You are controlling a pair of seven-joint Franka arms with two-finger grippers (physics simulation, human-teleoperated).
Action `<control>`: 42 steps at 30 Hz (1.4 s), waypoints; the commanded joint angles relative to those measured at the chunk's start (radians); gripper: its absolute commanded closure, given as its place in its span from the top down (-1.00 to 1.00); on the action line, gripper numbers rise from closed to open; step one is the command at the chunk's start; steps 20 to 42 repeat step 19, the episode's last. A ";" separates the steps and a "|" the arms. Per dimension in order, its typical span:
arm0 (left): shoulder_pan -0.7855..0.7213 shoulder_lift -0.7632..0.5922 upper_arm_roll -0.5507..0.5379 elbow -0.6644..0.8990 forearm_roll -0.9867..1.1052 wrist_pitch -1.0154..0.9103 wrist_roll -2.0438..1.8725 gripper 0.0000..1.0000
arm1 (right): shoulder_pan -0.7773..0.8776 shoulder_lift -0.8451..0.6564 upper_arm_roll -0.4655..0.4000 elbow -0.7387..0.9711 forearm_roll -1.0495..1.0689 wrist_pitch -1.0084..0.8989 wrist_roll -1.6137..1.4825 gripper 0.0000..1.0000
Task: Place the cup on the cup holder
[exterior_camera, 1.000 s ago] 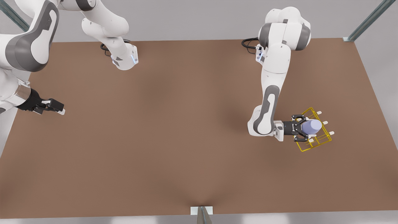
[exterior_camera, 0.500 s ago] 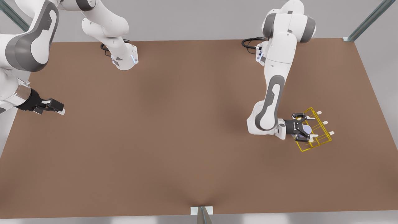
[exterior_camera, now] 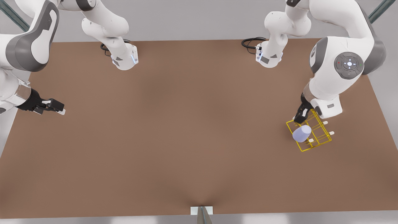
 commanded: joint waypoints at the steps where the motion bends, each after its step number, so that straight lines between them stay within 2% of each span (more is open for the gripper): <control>1: -0.003 -0.027 0.000 -0.046 -0.065 0.147 1.210 1.00 | 0.000 -0.001 0.000 0.000 0.000 0.000 0.000 1.00; 5: 0.000 -0.094 0.001 -0.126 -0.062 0.141 1.115 1.00 | 0.000 -0.001 0.000 0.000 0.000 0.000 0.000 1.00; 6: 0.047 -0.112 -0.026 -0.171 -0.066 0.155 1.161 1.00 | 0.000 -0.001 0.000 0.000 0.000 0.000 0.000 1.00; 7: 0.130 -0.112 -0.107 -0.171 -0.057 0.155 1.199 1.00 | 0.000 -0.001 0.000 0.000 0.001 0.000 0.000 1.00; 8: 0.150 -0.106 -0.118 -0.169 -0.054 0.156 1.208 1.00 | 0.000 -0.001 0.000 0.000 0.001 0.000 0.000 1.00; 17: 0.153 -0.030 -0.120 -0.140 -0.038 0.156 1.213 1.00 | 0.002 0.000 0.000 0.000 0.001 0.000 0.000 1.00; 42: 0.153 -0.027 -0.120 -0.140 -0.037 0.156 1.213 1.00 | 0.002 0.000 0.000 0.000 0.000 0.000 0.000 1.00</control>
